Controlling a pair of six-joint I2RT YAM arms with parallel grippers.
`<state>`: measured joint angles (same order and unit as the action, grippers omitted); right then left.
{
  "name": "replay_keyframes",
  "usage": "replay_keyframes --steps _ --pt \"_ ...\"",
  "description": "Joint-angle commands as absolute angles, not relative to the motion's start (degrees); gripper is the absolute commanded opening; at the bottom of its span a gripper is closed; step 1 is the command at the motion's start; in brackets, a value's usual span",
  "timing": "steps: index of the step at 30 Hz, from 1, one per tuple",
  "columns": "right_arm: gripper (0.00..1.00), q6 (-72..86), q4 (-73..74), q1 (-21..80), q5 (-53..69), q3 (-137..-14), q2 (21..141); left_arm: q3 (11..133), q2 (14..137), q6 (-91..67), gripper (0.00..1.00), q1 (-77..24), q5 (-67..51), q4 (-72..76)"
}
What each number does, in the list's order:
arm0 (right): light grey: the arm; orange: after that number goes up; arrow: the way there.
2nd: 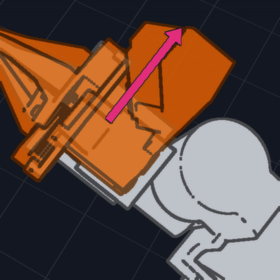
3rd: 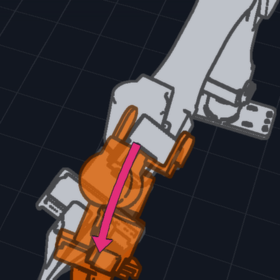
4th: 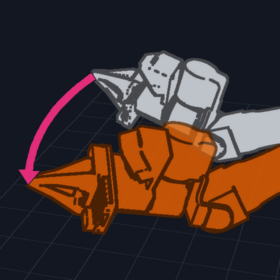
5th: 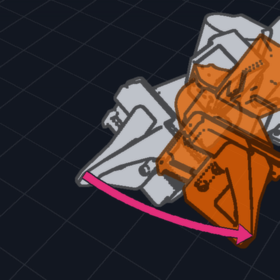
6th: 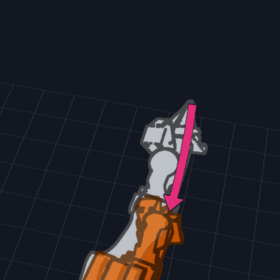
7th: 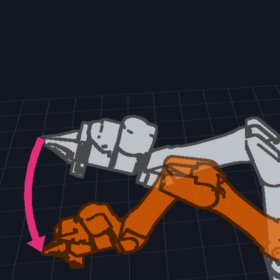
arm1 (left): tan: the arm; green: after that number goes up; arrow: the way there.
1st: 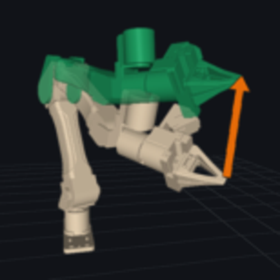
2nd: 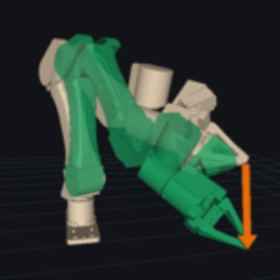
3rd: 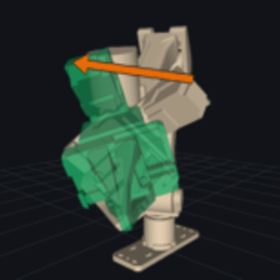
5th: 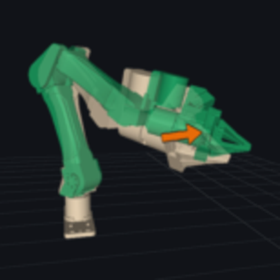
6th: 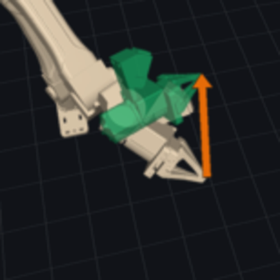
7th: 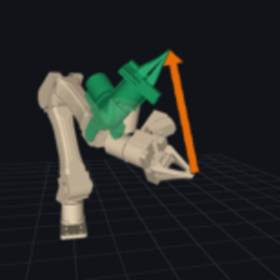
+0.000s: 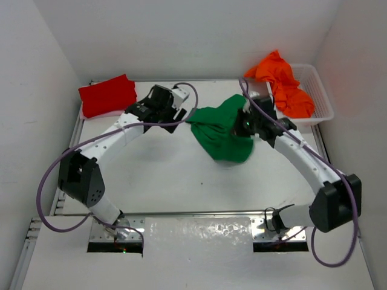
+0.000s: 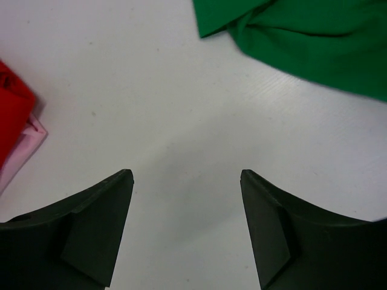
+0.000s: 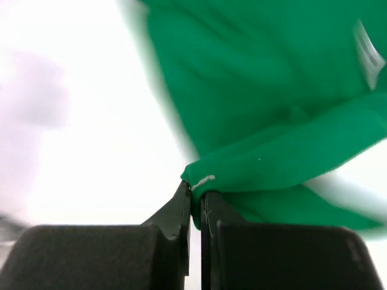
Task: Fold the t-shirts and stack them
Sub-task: Flatten out the tshirt
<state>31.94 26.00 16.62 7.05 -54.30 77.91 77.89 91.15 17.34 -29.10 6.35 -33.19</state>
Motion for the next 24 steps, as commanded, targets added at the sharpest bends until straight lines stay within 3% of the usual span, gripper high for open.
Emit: replay_keyframes --steps 1,9,15,19,24 --pt "0.00 30.85 22.33 23.89 8.35 -73.40 74.44 82.95 87.98 15.30 0.70 -22.26 5.45 -33.22" --pt "0.00 36.28 12.06 32.87 8.27 -101.06 83.40 92.00 85.08 16.00 0.73 -9.08 3.17 -32.52" --pt "0.00 41.04 5.54 33.93 1.86 -101.96 84.73 99.57 86.22 17.93 0.73 -4.66 2.46 -31.99" --pt "0.00 39.30 9.30 33.84 -7.18 -100.29 84.64 103.00 88.15 18.37 0.73 -4.66 0.27 -33.30" --pt "0.00 40.77 13.79 29.98 -10.81 -95.55 85.87 101.01 88.24 21.96 0.65 -9.91 -12.39 -39.98"
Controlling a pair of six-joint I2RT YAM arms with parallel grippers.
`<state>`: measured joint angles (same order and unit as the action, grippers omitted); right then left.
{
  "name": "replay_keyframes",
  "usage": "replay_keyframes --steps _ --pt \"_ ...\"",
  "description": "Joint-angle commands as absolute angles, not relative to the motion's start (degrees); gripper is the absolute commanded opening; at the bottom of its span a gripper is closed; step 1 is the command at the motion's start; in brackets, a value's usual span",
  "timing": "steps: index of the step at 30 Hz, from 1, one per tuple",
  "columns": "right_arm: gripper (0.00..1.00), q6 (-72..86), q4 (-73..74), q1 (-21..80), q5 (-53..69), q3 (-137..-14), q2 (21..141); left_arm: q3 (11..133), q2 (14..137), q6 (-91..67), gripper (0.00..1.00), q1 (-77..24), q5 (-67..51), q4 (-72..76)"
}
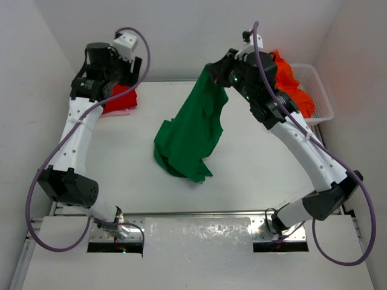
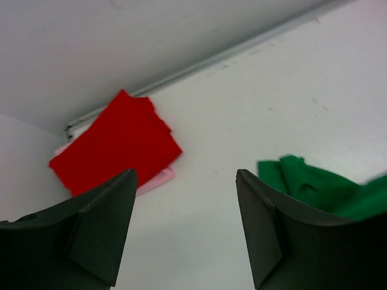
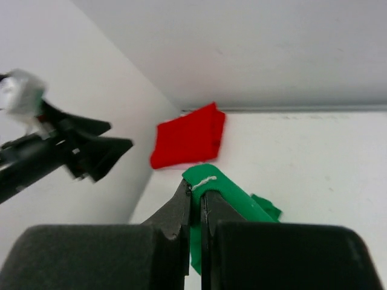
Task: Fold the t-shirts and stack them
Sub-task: Flatten out the tshirt
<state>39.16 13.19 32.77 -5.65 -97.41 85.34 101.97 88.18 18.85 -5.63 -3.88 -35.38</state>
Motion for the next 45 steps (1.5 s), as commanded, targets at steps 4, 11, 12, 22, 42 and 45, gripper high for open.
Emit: replay_keyframes --steps 4,11,12,22,42,45 --pt "0.00 44.38 14.24 23.30 -7.21 -91.50 87.80 88.79 82.37 29.96 0.64 -24.14 -9.14 -40.43" --pt "0.00 43.50 18.37 13.81 -9.67 -89.14 92.99 77.11 84.81 32.69 0.65 -41.71 -5.30 -42.19" --pt "0.00 43.94 17.85 12.75 -8.88 -88.16 93.34 75.86 86.29 32.52 0.65 -43.40 -4.14 -41.40" --pt "0.00 43.60 15.12 9.23 -5.09 -80.25 93.78 75.66 101.77 19.69 0.71 -53.95 6.60 -26.37" --pt "0.00 41.31 12.30 6.94 -5.01 -73.74 89.12 72.87 106.79 15.73 0.54 -59.24 16.88 -27.77" --pt "0.00 41.31 11.95 6.86 -5.10 -73.30 88.95 72.33 106.70 15.47 0.41 -59.24 16.61 -26.64"
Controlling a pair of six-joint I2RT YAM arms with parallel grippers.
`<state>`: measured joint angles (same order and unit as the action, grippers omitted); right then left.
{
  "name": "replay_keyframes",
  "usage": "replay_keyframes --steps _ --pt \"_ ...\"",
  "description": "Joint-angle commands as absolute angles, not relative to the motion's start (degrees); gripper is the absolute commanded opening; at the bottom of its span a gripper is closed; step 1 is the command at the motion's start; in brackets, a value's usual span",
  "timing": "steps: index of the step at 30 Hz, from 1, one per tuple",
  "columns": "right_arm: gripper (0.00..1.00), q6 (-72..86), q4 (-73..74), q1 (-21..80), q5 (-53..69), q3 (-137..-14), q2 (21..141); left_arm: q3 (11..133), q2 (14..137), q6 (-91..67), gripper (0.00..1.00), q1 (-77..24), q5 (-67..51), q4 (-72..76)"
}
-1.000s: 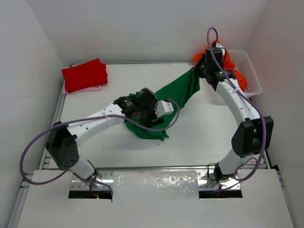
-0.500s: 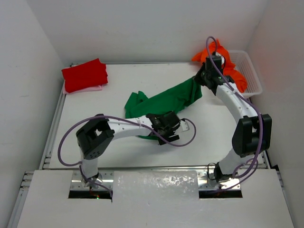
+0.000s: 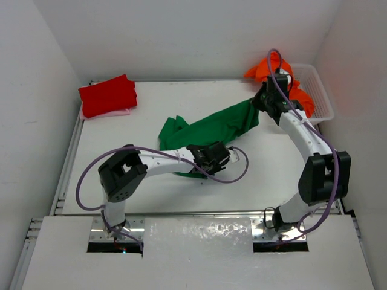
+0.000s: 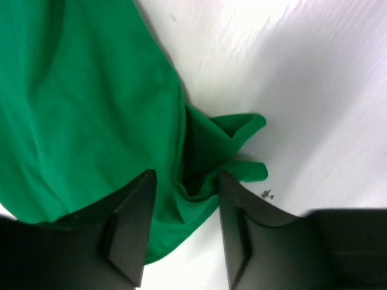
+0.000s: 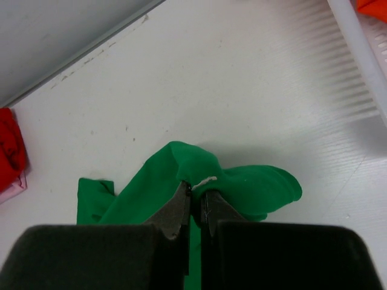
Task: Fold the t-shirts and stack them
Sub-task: Flatten out the tshirt
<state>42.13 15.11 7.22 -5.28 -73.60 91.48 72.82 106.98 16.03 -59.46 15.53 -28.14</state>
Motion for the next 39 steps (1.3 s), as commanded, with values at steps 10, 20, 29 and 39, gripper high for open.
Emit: replay_keyframes --steps 10,20,29,39 --pt "0.00 40.43 11.51 6.24 -5.01 -72.33 87.80 71.54 106.70 16.35 0.00 -56.52 21.35 -27.68" --pt "0.00 36.83 12.12 -4.30 8.77 -86.54 91.82 88.83 93.96 29.94 0.00 -33.09 26.90 -29.90" --pt "0.00 37.17 18.73 -4.83 19.42 -126.91 102.22 115.11 94.13 40.07 0.00 -23.91 27.95 -19.60" --pt "0.00 37.71 7.56 -4.83 20.92 -75.72 74.66 95.39 85.97 49.28 0.00 -23.38 14.69 -31.54"
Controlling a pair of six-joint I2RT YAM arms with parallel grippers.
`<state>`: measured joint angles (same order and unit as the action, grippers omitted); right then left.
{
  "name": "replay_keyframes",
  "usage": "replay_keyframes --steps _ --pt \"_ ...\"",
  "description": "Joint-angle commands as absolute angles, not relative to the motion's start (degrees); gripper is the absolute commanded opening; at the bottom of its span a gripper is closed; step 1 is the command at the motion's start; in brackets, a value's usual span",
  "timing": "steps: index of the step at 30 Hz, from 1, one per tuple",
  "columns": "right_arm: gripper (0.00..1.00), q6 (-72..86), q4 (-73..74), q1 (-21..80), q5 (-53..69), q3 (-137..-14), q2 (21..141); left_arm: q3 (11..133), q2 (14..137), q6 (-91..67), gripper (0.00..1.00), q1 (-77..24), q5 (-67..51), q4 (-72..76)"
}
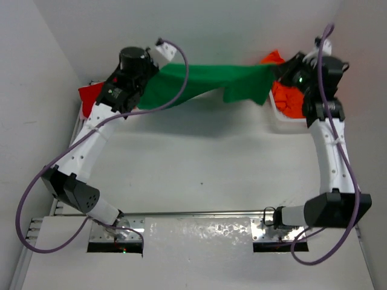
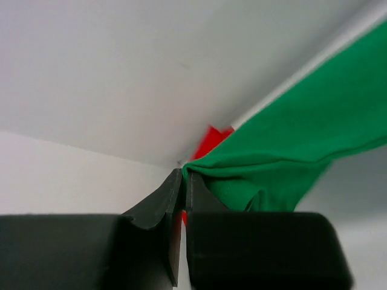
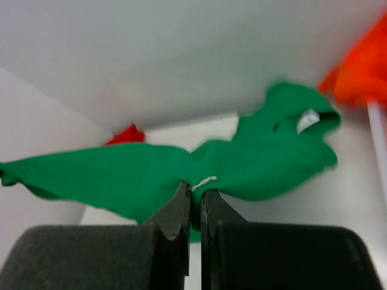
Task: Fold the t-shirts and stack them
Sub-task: Flatten out the tshirt
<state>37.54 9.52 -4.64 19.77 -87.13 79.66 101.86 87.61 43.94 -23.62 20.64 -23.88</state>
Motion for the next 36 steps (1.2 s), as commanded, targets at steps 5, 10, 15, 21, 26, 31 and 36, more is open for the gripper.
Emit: replay_keyframes --steps 5,10,15,21,26,31,36 --pt "0.00 36.74 10.72 -4.75 19.95 -51.62 65.05 76.49 79.47 56.77 0.10 -23.55 11.96 -40.33" --pt "0.00 35.51 13.09 -4.75 18.98 -37.64 61.08 61.54 75.68 57.40 0.39 -27.33 6.95 -50.35" --pt "0.00 35.16 12.04 -4.75 20.21 -36.21 63.98 59.59 74.44 51.77 0.42 -28.92 4.05 -50.98" --pt "0.00 33.40 12.66 -4.75 19.86 -39.72 68.11 51.91 75.32 45.43 0.46 -32.16 11.14 -43.28" --pt "0.00 33.57 12.22 -4.75 20.13 -40.78 71.10 40.79 75.84 49.65 0.47 -29.97 16.17 -30.70" --pt "0.00 31.21 14.49 -4.66 16.44 -42.97 77.07 37.09 80.23 51.32 0.49 -29.88 19.77 -16.89" --pt "0.26 25.58 19.07 -4.75 12.92 -48.59 84.71 35.86 84.37 51.94 0.48 -29.71 19.87 -14.86"
